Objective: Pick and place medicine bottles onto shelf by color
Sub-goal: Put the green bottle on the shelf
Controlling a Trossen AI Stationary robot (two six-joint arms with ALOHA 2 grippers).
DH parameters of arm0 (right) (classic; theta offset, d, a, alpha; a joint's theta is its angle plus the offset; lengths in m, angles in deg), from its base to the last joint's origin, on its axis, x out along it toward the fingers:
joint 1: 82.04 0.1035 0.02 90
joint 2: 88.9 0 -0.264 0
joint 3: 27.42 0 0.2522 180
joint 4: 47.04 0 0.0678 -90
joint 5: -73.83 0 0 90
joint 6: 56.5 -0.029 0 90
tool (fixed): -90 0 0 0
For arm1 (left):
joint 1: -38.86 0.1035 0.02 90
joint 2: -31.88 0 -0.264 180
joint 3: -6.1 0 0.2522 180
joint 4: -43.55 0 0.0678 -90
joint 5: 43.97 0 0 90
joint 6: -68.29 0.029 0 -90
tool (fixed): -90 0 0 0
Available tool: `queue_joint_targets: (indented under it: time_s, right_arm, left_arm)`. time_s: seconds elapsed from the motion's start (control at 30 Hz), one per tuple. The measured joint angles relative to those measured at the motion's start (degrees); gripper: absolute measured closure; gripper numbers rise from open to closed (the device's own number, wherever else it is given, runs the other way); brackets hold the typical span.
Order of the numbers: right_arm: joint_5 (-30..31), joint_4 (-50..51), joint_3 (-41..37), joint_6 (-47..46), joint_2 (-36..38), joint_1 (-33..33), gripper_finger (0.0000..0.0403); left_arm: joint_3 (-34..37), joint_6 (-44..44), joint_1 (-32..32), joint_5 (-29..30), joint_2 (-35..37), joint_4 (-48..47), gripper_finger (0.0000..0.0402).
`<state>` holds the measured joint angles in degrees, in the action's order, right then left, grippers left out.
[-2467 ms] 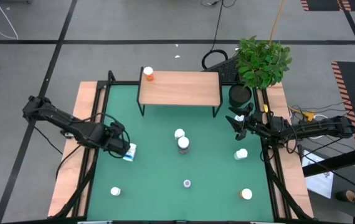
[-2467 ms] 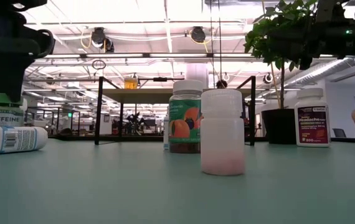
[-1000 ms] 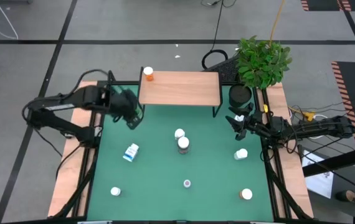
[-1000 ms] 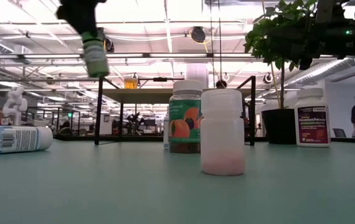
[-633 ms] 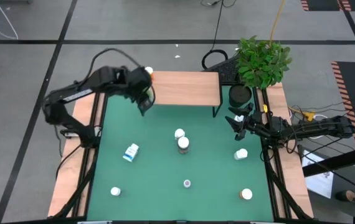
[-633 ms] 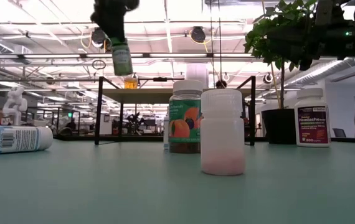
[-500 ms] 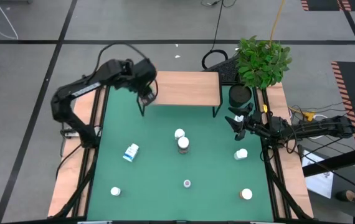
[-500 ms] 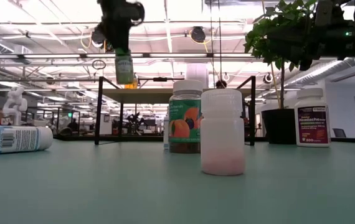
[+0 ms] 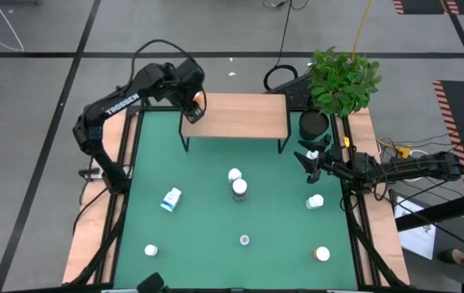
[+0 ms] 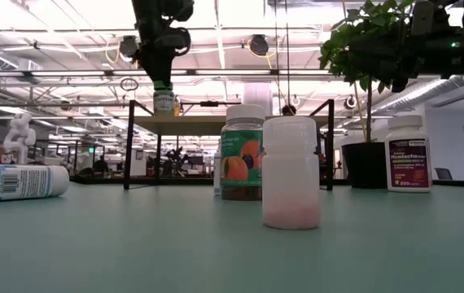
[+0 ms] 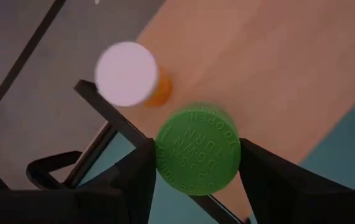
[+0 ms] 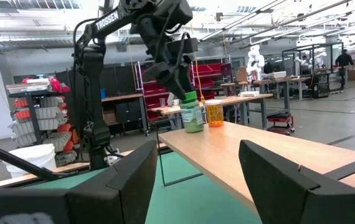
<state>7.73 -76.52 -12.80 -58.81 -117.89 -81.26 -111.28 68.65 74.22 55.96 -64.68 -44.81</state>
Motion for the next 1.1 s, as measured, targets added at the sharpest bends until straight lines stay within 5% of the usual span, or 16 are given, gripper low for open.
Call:
queue_joint_targets:
  time_s: [0.33,0.77,1.1]
  right_arm:
    - [0.0,-0.2,0.0,-0.3,0.0,0.0,0.0179]
    - [0.0,-0.2,0.0,-0.5,0.0,0.0,0.0179]
    - [0.0,0.2,0.0,-0.5,0.0,0.0,0.0179]
  left_arm:
    - [0.0,1.1,1.8,-0.1,0.0,1.1,0.0193]
    - [0.1,0.9,1.8,0.0,0.0,4.0,0.0102]
    - [0.1,0.8,1.6,0.4,1.5,1.4,0.0103]
